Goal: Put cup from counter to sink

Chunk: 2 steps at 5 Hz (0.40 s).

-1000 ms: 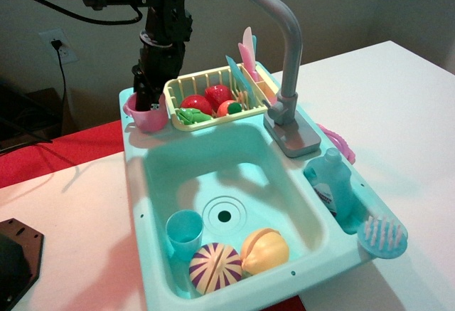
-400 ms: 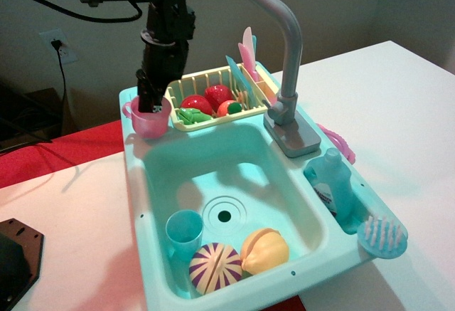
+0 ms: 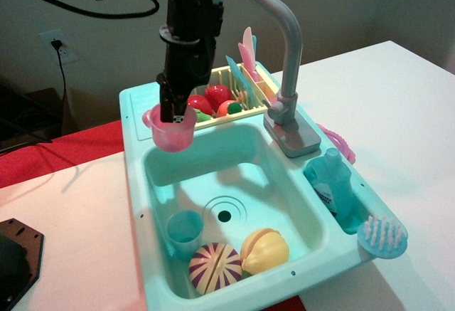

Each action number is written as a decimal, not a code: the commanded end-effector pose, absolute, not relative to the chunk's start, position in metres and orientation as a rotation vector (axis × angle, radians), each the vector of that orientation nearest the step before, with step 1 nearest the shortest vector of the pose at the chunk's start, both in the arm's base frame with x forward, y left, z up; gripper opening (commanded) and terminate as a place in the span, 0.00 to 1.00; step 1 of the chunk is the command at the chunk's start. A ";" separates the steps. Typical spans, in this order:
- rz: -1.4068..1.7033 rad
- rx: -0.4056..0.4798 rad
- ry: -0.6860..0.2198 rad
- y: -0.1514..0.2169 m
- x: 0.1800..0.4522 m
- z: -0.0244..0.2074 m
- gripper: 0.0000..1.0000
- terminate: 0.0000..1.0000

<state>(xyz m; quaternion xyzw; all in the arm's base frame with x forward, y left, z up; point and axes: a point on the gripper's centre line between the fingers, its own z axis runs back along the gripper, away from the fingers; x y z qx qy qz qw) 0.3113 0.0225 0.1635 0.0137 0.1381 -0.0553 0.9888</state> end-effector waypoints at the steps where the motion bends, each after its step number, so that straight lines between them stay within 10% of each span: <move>1: -0.113 0.010 0.213 -0.001 0.330 0.175 0.00 0.00; 2: -0.100 0.040 0.208 -0.003 0.335 0.158 0.00 0.00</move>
